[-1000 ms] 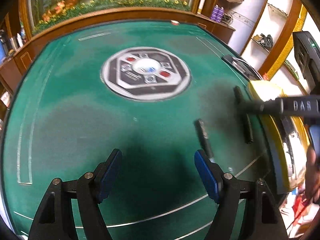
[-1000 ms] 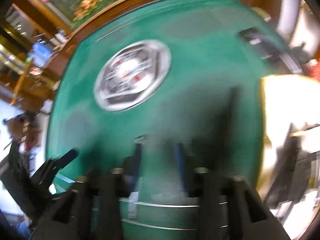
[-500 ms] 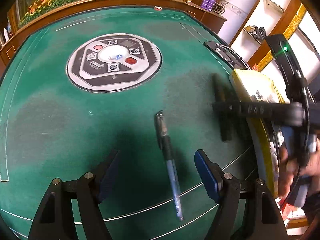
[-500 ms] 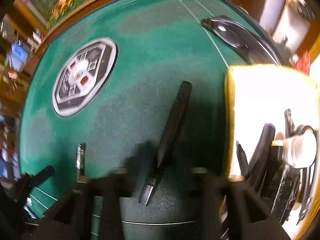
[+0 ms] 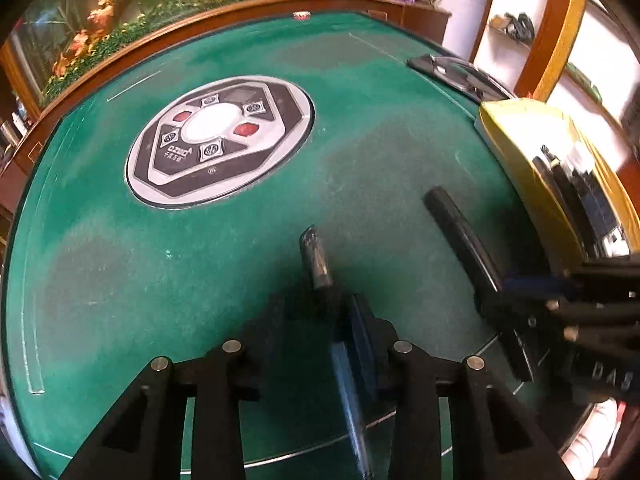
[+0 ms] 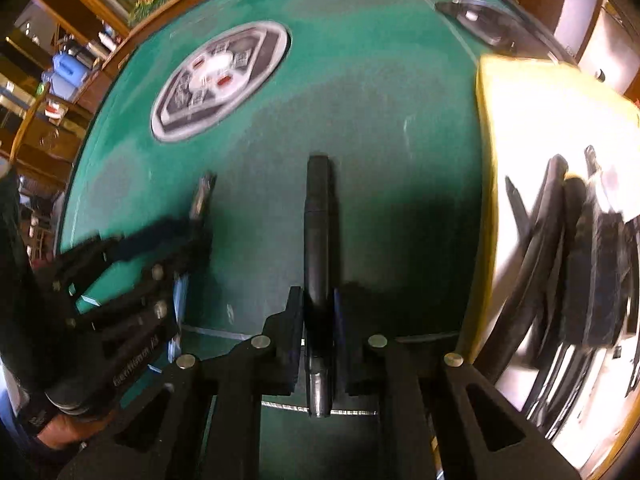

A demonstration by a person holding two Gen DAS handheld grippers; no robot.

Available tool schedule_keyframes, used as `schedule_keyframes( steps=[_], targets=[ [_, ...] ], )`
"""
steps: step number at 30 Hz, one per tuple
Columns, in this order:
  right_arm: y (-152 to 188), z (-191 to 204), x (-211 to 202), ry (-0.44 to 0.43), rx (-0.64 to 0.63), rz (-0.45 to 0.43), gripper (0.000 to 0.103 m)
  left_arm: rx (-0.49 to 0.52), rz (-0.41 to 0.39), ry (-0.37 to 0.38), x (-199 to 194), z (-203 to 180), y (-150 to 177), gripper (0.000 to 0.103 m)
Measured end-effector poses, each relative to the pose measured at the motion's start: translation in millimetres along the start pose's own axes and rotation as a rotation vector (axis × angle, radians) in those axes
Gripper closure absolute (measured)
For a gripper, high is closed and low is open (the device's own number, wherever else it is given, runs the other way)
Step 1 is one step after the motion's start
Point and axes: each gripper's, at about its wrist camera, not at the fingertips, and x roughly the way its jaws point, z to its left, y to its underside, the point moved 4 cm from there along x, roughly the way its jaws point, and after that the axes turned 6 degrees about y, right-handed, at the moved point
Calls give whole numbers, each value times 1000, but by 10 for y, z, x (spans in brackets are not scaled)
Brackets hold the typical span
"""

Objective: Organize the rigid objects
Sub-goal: 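Grasp the clear pen with the left gripper while the right gripper grasps a black marker, then carry the clear pen and black marker into the tray and open both grippers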

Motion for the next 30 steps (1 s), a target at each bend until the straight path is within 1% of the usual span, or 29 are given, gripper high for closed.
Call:
schedule_keyframes(
  steps=[1, 2, 3, 6, 10, 12, 15, 17, 21, 24, 27, 30],
  targets=[
    [21, 12, -3, 7, -13, -4, 89, -3, -6, -3, 0, 15, 3, 71],
    [34, 15, -4, 8, -17, -2, 89, -6, -10, -5, -6, 31, 10, 90],
    [46, 1, -13, 3, -13, -2, 89, -26, -8, 8, -10, 69, 23, 92],
    [61, -2, -27, -11, -4, -5, 89, -98, 1, 73, -48, 188, 45, 92],
    [97, 28, -14, -11, 2, -13, 89, -117, 17, 76, -74, 276, 110, 92],
    [99, 31, -9, -7, 11, -19, 89, -103, 20, 68, -102, 261, 138, 92],
    [112, 42, -12, 6, 15, -27, 89, -18, 28, 36, -111, 184, 183, 90],
    [125, 71, -17, 31, 3, -41, 89, 18, 17, 19, -115, 145, 204, 90],
    [143, 112, -11, 63, 0, -68, 89, 22, -4, 50, -141, 200, 232, 92],
    [196, 94, -54, -9, 65, -85, 89, -5, -6, 104, -182, 256, 231, 92],
    [267, 78, -131, -11, 92, -107, 89, -5, -22, 133, -244, 261, 206, 92],
    [343, 40, -234, -38, 136, -131, 89, 1, -33, 163, -297, 228, 181, 92]
  ],
)
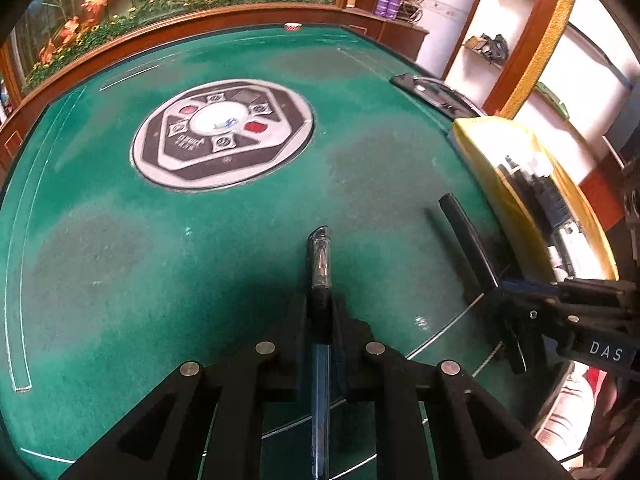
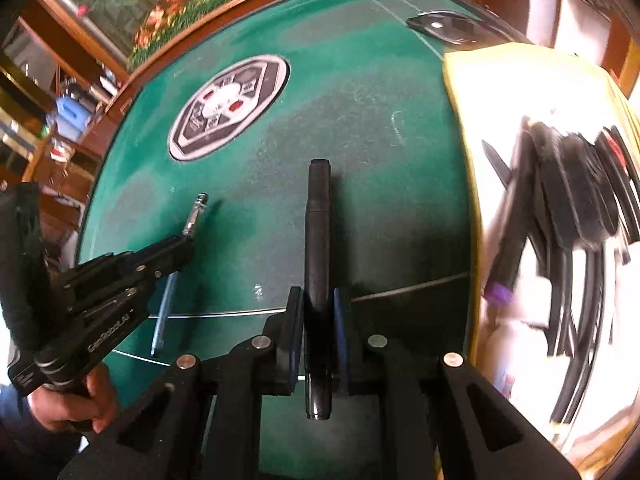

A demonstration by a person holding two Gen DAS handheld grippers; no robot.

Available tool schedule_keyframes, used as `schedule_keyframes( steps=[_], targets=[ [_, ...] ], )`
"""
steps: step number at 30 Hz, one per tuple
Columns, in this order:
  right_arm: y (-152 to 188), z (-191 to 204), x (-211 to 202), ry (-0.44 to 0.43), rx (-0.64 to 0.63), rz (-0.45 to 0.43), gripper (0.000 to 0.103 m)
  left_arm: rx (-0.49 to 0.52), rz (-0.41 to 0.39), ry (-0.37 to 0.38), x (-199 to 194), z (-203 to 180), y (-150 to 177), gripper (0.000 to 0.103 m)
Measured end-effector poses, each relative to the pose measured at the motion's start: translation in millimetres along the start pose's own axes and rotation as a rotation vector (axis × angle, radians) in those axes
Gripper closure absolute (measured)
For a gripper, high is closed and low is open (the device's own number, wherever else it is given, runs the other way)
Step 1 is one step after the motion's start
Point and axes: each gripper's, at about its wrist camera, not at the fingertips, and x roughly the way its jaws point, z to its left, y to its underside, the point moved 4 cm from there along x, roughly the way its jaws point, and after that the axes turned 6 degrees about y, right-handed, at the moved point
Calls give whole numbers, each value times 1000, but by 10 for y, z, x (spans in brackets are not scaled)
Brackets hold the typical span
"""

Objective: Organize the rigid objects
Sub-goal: 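Carry the clear pen and black marker into the tray and open both grippers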

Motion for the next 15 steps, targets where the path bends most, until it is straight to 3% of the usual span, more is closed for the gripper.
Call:
schedule_keyframes(
  steps=[15],
  targets=[
    [103, -229, -653, -25, 126, -170, 89, 134, -60, 112, -185, -547, -346, 92]
  ],
)
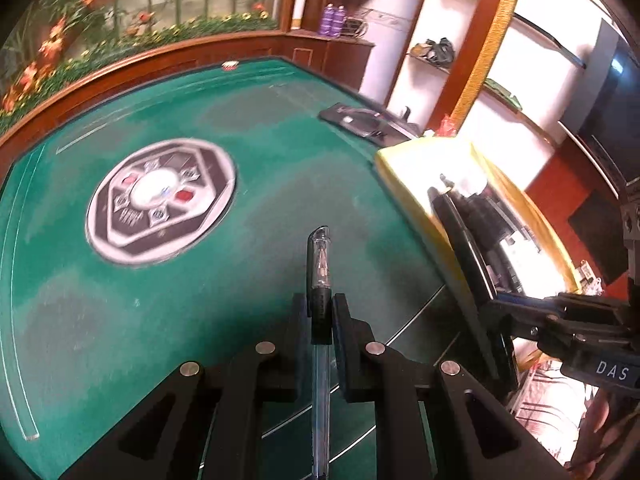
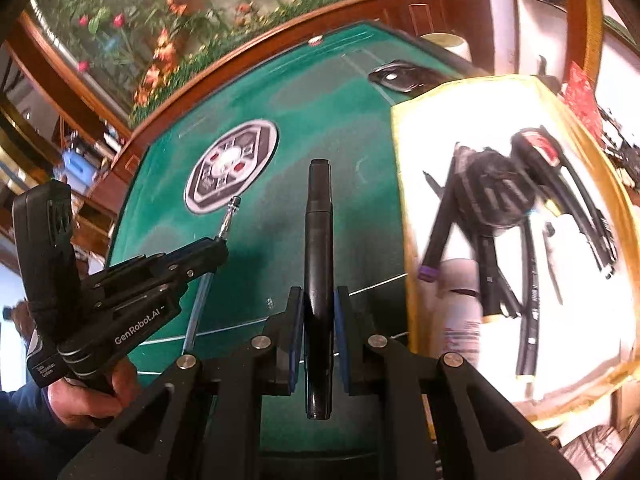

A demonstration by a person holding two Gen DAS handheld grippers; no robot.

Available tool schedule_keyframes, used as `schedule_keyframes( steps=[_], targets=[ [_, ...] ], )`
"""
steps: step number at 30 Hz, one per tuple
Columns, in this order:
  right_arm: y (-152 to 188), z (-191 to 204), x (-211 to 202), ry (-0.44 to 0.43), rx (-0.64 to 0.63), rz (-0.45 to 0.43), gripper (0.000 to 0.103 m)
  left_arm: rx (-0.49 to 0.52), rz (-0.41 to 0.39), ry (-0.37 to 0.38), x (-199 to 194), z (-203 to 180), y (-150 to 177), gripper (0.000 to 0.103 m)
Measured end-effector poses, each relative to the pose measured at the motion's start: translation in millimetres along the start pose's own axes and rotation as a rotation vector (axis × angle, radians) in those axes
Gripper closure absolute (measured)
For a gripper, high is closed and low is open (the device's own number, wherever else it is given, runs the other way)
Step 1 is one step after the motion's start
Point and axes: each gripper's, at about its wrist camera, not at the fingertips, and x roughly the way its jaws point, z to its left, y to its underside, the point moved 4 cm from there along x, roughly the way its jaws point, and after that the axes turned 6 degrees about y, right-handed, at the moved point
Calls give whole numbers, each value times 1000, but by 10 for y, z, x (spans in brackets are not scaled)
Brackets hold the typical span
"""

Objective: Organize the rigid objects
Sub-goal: 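Carry the clear pen and black marker into the tray and open both grippers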

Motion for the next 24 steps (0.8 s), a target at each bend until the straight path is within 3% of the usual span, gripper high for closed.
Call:
schedule_keyframes(
  steps=[6, 10, 16, 24],
  targets=[
    [-149, -193, -172, -38, 44, -36, 89, 20, -21, 8, -21, -158, -179, 92],
    [-312, -298, -189, -88, 29, -26, 89, -17, -44, -30, -24, -150, -283, 92],
    [-651, -562, -81, -149, -35, 44, 89, -120, -75, -127, 15, -171, -401, 92],
    [-942, -970, 48, -200, -96, 131, 89, -216, -156, -135, 121, -531, -518, 92]
  ],
)
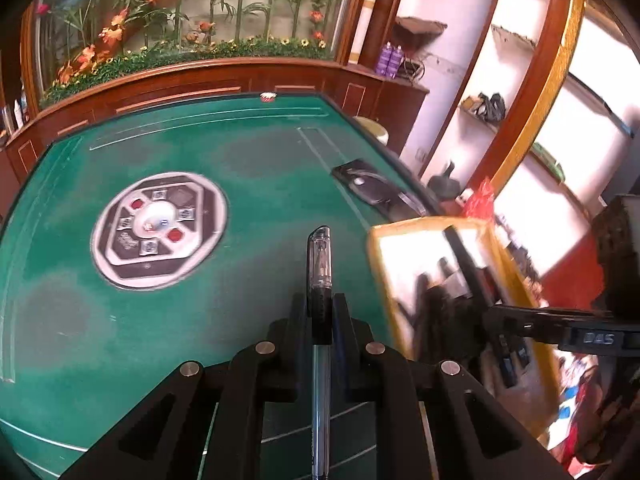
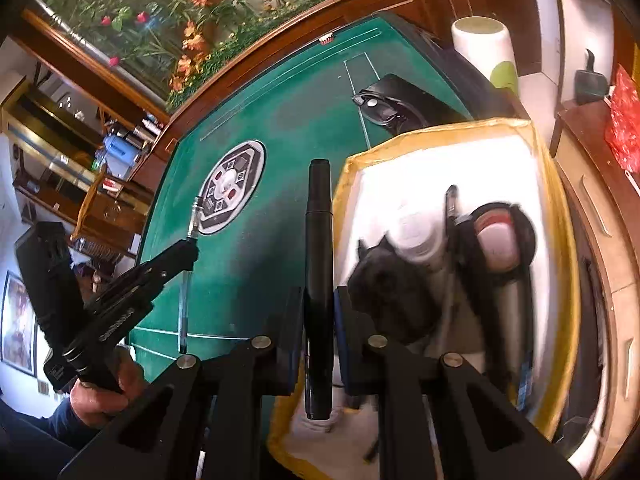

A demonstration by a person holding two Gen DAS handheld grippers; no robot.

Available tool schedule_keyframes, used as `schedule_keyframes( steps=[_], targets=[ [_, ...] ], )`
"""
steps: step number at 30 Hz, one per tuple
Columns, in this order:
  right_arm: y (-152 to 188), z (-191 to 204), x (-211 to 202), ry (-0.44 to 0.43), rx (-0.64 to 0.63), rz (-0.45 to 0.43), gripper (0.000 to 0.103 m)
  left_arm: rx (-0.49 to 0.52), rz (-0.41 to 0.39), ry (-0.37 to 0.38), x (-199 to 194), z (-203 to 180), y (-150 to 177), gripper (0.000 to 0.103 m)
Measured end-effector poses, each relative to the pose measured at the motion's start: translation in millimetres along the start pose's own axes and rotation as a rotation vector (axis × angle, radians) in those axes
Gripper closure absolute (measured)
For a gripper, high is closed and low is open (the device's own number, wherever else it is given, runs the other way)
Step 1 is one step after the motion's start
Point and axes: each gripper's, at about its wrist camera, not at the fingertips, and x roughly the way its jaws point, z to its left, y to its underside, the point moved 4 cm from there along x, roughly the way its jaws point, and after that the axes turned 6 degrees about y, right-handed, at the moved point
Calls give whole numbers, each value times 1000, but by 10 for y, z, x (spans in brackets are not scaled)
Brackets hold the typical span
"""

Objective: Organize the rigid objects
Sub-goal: 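Carry the clear pen and black marker into the tray and open both grippers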

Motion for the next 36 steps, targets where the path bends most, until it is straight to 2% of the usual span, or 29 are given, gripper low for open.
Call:
schedule_keyframes(
  steps=[5, 10, 17, 24, 27, 28, 30, 31, 33, 36],
  targets=[
    [-44, -260, -5, 5, 10, -8, 89, 15, -34, 79, 30, -331, 11, 92],
    [93, -501, -63, 17, 41, -45, 89, 24, -23, 179, 180, -612, 74, 92],
    [287, -670, -224, 22, 13, -133, 89, 101, -57, 225, 258, -1060, 304, 92],
    [462, -764, -403, -36, -57, -234, 89, 87, -107, 197, 310, -1262, 565, 91],
    [539, -818, -450, -15, -107, -280, 89, 80, -124, 171, 336, -1337, 671, 91],
    [564, -835, -460, -31, -97, -282, 89, 68, -133, 125, 351, -1355, 707, 91],
    [605, -899, -431, -2, -92, -272, 89, 28, -109, 134, 364, -1378, 796, 91],
    [619, -935, -427, -21, -74, -263, 89, 19, -99, 137, 373, -1415, 818, 91],
    [634, -914, -395, -25, -112, -242, 89, 40, -97, 82, 379, -1480, 842, 91],
    [653, -909, -406, -42, -109, -268, 89, 44, -97, 59, 348, -1531, 880, 91]
  ],
)
